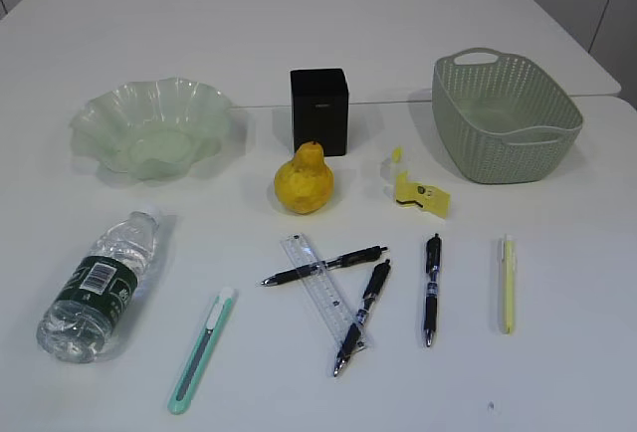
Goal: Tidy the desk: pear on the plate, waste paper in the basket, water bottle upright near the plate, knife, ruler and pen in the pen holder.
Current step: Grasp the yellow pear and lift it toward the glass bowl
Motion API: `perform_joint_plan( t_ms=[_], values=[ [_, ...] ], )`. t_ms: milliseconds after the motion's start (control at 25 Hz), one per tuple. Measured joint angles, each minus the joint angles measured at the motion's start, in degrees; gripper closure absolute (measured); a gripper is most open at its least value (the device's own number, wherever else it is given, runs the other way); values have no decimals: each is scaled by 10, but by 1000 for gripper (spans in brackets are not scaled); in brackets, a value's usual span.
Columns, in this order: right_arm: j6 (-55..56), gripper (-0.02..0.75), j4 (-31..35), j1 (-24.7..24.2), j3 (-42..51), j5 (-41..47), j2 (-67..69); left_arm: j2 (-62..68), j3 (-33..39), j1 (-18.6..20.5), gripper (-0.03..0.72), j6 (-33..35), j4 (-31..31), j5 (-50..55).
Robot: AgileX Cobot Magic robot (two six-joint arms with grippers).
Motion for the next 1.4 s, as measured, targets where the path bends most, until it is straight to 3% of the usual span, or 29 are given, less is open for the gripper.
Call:
perform_joint_plan(
  t_ms=[960, 1200, 1400],
  values=[
    [0, 186, 0, 0, 0, 0, 0, 0, 0, 0, 179, 0, -19, 0],
    [0, 186, -32, 0, -8, 5, 18, 85, -15, -2, 179, 0, 55, 6],
    [17, 187, -59, 0, -8, -19, 85, 254, -67, -41, 179, 0, 141, -58]
  ],
)
